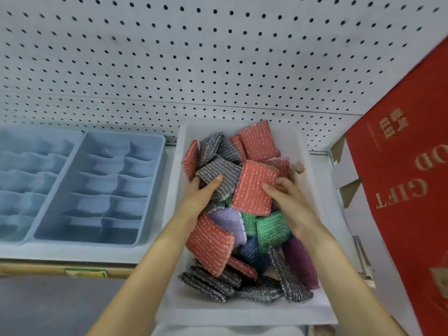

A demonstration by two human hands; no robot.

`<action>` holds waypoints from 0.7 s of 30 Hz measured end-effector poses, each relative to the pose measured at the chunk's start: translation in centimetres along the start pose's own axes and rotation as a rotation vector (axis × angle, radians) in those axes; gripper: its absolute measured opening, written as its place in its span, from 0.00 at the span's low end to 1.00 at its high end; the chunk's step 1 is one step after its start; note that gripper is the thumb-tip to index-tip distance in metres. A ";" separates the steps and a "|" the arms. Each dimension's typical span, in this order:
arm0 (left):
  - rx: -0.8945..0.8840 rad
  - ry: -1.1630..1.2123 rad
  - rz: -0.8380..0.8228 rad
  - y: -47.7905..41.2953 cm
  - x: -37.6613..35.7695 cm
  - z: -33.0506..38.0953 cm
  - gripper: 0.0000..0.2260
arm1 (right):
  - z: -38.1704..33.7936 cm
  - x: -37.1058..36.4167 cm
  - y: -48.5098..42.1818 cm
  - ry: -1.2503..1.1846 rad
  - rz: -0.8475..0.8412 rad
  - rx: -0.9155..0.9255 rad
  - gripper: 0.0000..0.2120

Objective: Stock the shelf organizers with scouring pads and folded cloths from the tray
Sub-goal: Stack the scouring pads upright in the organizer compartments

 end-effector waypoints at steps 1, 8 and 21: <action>0.006 -0.019 -0.017 0.0 -0.1 -0.1 0.31 | -0.2 -0.3 0.0 0.010 -0.033 0.002 0.17; -0.102 -0.086 -0.019 0.7 -0.1 0.1 0.40 | -0.2 -1.3 0.1 0.023 -0.079 0.014 0.29; -0.274 -0.054 -0.049 3.6 -0.4 4.8 0.51 | -1.4 0.1 2.0 -0.251 -0.005 0.157 0.25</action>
Point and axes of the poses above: each hand's wrist, its own y-axis away from the middle knuckle, its own x-axis out of the back of the hand, z = x × y, the point moved 6 cm from there along -y, towards the middle knuckle, and after that the axes turned 2 degrees about z, right-handed, at the moved point
